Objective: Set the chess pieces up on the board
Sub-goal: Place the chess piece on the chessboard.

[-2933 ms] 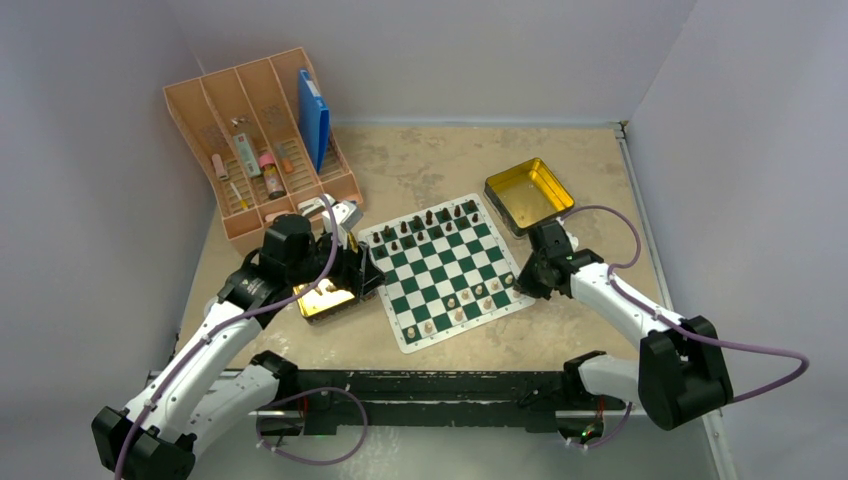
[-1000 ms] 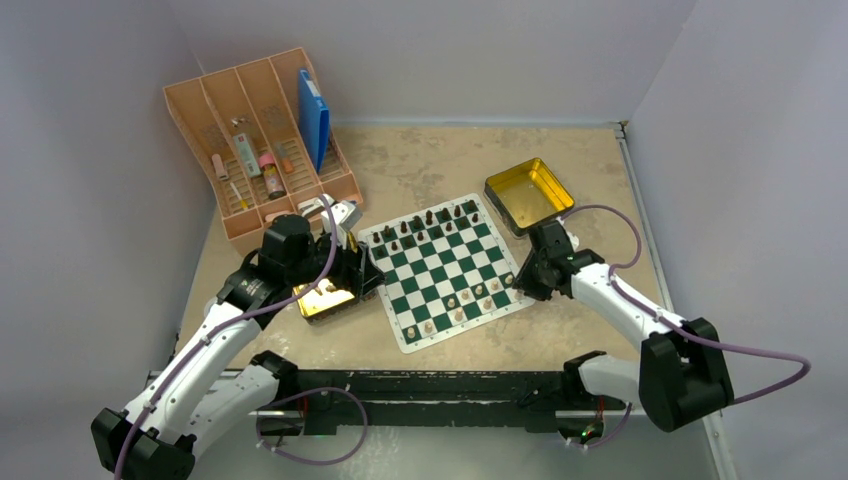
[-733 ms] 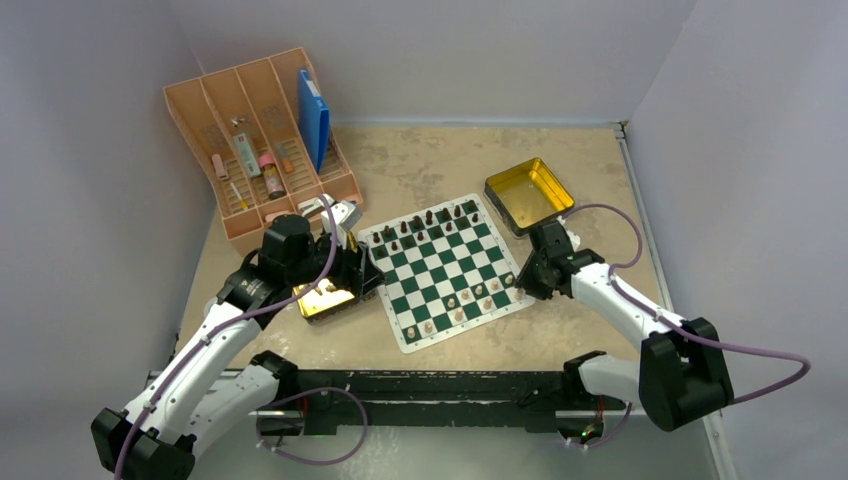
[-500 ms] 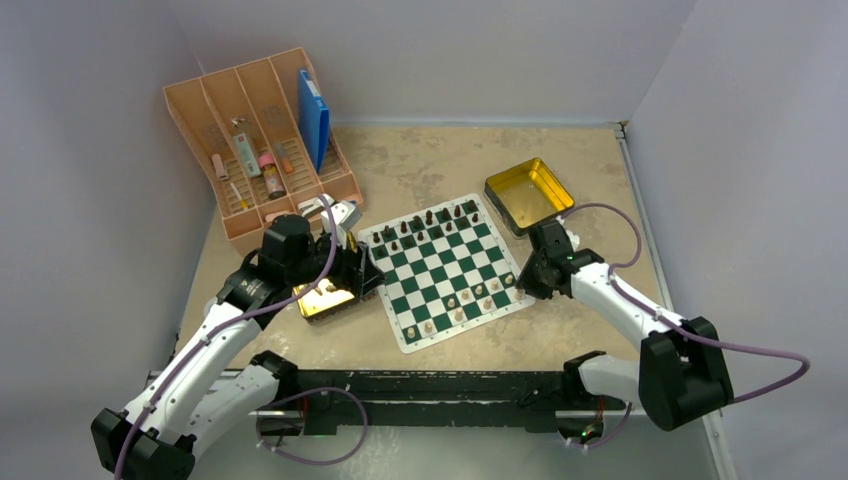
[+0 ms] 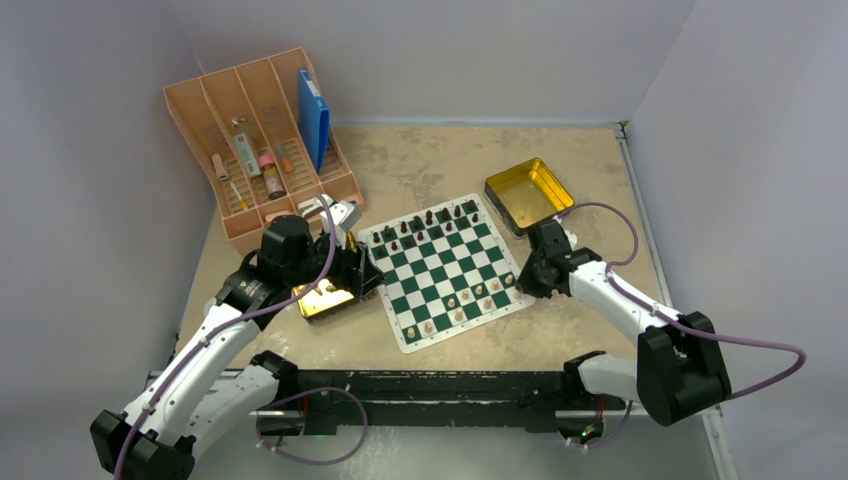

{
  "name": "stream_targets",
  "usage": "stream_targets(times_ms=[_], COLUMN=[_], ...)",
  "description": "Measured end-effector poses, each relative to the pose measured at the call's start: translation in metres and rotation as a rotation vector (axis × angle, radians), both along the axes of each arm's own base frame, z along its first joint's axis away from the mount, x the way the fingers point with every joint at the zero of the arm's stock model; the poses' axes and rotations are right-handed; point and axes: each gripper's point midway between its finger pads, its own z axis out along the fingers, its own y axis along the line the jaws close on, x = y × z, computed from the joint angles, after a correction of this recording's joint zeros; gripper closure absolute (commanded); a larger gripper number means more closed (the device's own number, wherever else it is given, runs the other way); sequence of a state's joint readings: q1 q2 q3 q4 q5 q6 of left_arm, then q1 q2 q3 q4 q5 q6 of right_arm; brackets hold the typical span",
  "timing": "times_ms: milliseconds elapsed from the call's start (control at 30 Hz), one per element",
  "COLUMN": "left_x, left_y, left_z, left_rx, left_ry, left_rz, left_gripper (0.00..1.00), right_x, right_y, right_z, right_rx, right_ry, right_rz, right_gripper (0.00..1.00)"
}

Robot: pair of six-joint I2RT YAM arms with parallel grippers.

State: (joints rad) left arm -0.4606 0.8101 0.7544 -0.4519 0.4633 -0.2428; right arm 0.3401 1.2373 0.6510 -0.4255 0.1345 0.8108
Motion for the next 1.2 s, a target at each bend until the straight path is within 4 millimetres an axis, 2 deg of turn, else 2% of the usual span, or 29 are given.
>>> stream_targets(times_ms=[500, 1200], left_x=[0.0, 0.0008], left_y=[0.0, 0.0013], left_z=[0.0, 0.0011], left_rx=[0.0, 0.002], left_ry=[0.0, -0.008], left_rz=[0.0, 0.009], left_gripper=[0.27, 0.27], right_x=[0.0032, 0.005], right_y=[0.0049, 0.0053], right_z=[0.002, 0.003], right_rx=[0.021, 0.021], right_ry=[-0.014, -0.023], right_rz=[0.019, 0.027], right_gripper=[0.84, 0.64])
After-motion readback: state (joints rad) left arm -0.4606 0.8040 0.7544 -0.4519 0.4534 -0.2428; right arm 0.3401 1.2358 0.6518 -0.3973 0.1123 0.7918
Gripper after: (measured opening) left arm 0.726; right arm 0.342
